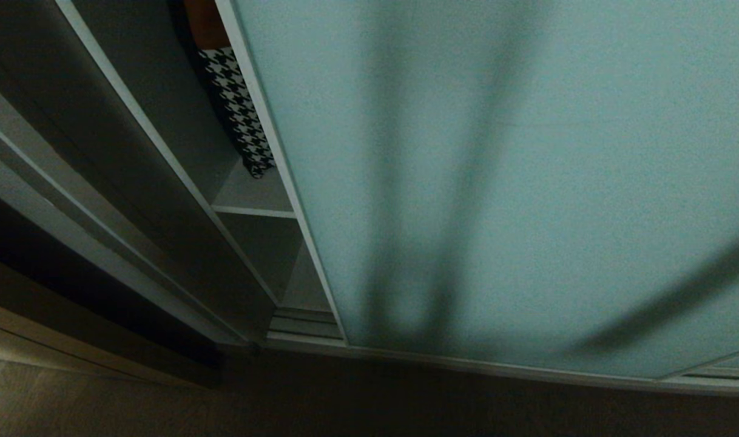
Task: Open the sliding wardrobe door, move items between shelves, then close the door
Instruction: Close the door
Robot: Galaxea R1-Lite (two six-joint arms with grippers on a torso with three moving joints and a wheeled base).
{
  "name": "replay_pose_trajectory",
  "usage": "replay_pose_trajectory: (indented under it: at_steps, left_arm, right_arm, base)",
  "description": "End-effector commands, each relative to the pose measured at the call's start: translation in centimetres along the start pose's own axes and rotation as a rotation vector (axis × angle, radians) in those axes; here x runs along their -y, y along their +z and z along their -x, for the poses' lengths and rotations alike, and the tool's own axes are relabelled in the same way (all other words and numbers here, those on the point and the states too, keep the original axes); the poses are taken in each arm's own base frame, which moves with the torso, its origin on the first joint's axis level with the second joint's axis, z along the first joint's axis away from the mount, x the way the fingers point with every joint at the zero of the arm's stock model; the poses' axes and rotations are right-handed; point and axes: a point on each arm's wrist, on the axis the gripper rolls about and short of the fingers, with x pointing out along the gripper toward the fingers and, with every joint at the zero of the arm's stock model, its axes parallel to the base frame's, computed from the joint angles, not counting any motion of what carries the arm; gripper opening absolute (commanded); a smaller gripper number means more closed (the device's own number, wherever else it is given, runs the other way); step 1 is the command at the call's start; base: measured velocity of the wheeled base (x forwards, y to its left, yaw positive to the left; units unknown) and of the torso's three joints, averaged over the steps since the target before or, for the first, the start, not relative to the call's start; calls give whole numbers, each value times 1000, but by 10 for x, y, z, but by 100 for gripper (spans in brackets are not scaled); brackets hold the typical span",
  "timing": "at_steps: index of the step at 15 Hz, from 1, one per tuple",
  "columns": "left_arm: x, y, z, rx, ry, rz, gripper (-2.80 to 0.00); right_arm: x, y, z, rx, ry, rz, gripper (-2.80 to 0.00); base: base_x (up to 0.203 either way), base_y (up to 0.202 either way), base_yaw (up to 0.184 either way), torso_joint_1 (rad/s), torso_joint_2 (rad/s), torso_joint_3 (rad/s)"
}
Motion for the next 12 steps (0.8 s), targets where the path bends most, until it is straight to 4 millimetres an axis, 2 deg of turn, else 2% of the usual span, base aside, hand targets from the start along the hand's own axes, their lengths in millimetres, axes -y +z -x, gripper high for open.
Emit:
replay_pose_trajectory:
  at_steps: [1,8,12]
  left_arm:
    - [0,0,0,-2,0,0,-280]
    - [0,0,0,-2,0,0,-280]
    - [0,0,0,-2,0,0,-280]
  right_arm:
    - [8,-1,-4,-15,13,-30,-280]
    - [20,-6,-13,-96,89,-100,-280]
    - [6,-5,-6,-150,163,-172,-280]
  base:
    - [0,0,0,0,0,0]
    - [0,0,0,0,0,0]
    - [0,0,0,0,0,0]
